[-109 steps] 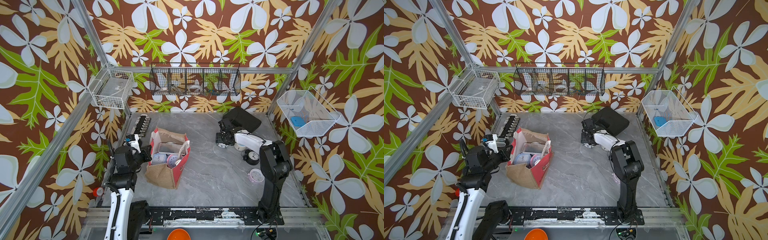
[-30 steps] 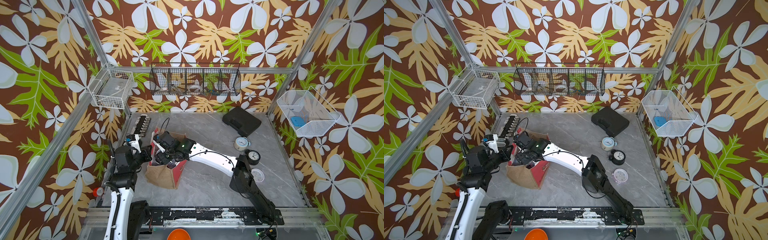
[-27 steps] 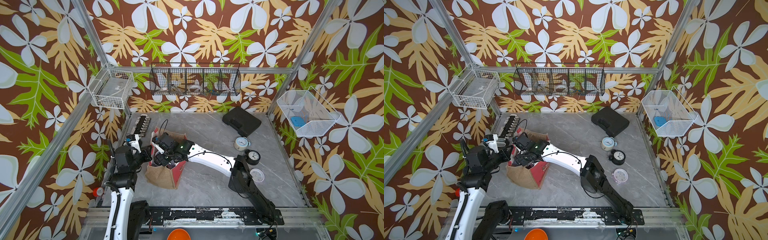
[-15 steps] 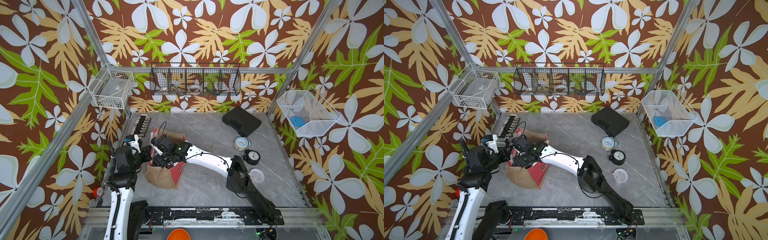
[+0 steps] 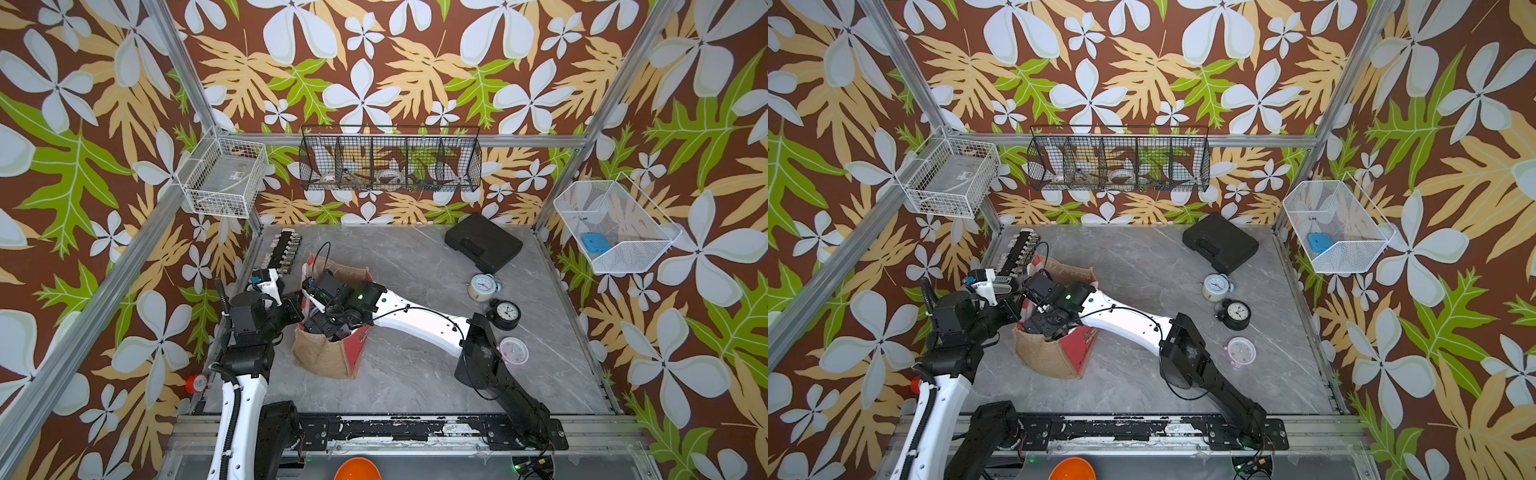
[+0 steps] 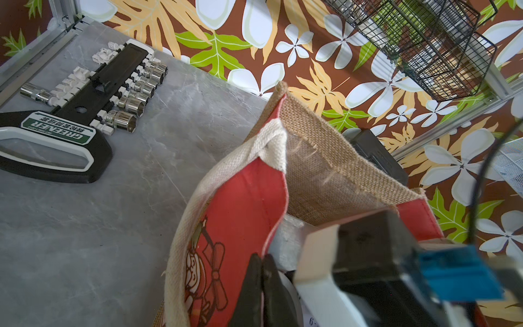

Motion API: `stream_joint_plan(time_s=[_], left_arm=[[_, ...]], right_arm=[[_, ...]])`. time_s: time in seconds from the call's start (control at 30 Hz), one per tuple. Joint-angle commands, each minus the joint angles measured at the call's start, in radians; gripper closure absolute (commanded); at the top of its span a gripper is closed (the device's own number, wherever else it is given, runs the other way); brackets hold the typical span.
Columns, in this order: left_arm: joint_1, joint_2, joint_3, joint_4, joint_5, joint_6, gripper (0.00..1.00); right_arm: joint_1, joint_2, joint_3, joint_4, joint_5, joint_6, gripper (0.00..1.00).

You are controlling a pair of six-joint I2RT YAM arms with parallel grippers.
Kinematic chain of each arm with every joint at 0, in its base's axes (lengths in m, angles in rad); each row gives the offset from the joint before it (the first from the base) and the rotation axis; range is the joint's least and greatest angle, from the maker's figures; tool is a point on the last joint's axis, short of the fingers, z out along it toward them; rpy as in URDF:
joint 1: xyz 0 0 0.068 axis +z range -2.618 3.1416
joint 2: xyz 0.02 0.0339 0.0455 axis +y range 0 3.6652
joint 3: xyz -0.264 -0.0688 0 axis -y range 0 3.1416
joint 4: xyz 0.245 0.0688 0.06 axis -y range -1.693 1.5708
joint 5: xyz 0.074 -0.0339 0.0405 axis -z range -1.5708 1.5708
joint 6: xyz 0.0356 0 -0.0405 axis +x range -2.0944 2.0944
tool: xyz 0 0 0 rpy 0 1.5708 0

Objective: Put the alarm clock into the canvas bag
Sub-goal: Place the alarm at the canvas bag, then pick up the alarm from the center of the board.

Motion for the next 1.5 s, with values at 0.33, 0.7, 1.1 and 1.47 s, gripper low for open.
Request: stream_joint_plan(time_s=[0.33,0.7,1.1,1.47], left_arm=[[0.0,-0.003,0.001,0.006,0.012,0.004,1.0],[0.0,-0.004,0.001,0.006,0.014,0.004,1.0],[0.0,-0.008,0.001,0.007,0.015,0.004,1.0],[0.0,-0.006,-0.001,0.009,0.02,0.005,1.0]], right_arm=[[-0.032,-0.115,0.042,-0.05,0.082,-0.041,0.02],[-0.18,-0.337,-0.136,-0.03,0.166,-0.079,0.06],[-0.512,-0.587,-0.501,0.065,0.126,-0.06,0.09],[-0.867,-0.704,-0.861,0.242,0.085,0.219,0.03]])
